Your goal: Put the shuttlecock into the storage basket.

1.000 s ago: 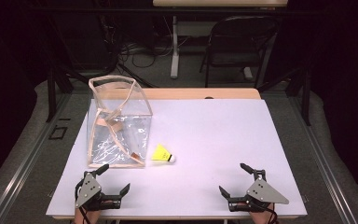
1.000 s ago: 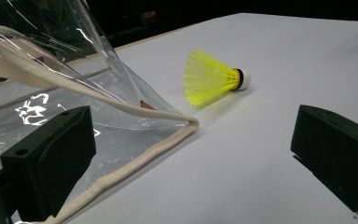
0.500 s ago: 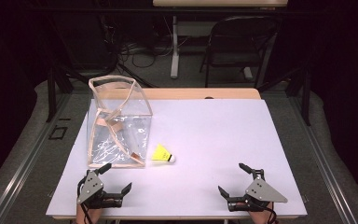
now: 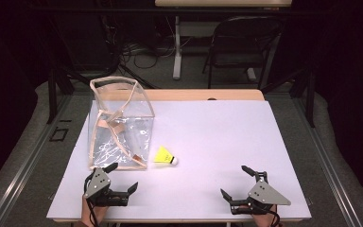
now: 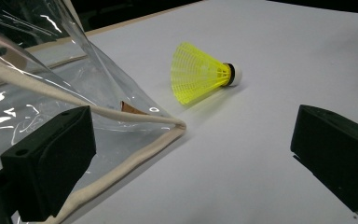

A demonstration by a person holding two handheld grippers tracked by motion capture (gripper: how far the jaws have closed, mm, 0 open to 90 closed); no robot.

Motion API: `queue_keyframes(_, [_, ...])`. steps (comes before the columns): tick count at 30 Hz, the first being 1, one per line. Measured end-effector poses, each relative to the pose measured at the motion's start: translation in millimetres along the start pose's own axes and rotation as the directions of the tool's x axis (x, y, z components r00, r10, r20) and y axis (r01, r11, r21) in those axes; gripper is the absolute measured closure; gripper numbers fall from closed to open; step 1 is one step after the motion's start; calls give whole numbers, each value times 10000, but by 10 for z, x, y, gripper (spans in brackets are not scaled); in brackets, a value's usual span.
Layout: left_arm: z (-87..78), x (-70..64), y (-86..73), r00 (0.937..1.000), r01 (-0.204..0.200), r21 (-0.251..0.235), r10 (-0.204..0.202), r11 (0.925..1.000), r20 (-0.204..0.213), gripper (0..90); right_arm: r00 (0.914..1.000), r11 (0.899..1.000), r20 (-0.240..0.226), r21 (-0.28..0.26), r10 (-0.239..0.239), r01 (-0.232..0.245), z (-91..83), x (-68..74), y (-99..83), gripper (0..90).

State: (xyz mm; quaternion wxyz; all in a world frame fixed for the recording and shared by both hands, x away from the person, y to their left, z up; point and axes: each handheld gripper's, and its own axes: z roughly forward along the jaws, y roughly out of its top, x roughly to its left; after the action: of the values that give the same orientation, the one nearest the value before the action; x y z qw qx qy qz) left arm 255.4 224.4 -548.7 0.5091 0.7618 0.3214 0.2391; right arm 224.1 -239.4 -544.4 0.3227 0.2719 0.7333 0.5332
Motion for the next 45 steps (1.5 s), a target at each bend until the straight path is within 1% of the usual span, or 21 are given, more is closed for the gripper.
queue_keyframes(10, [78, -17, 70, 9997, -228, 172, 228, 9996, 12, 2, 10000, 10000, -32, 81, -34, 34, 5, 5, -3, 3])
queue_keyframes(13, [102, -19, 93, 9999, -166, 171, 166, 9997, 18, 2, 10000, 10000, -23, 48, -10, 11, 6, 3, -2, 4])
queue_keyframes(19, [146, -36, 144, 9995, -313, 168, 314, 9994, -30, 1, 10000, 10000, -48, 59, -23, 24, 6, 4, -2, 4])
queue_keyframes(20, [154, -39, 153, 9997, -252, 112, 252, 9996, -31, 0, 10000, 9999, -61, 98, -23, 23, 8, 6, -4, 4])
queue_keyframes(24, [179, -41, 193, 9996, -278, 26, 278, 9996, -34, 0, 10000, 9999, -73, 142, -7, 8, 8, 5, -6, 5])
queue_keyframes(45, [303, -66, 319, 9997, -236, 254, 233, 9994, 110, 0, 10000, 9997, -78, 240, -20, 22, 11, 3, -14, 6])
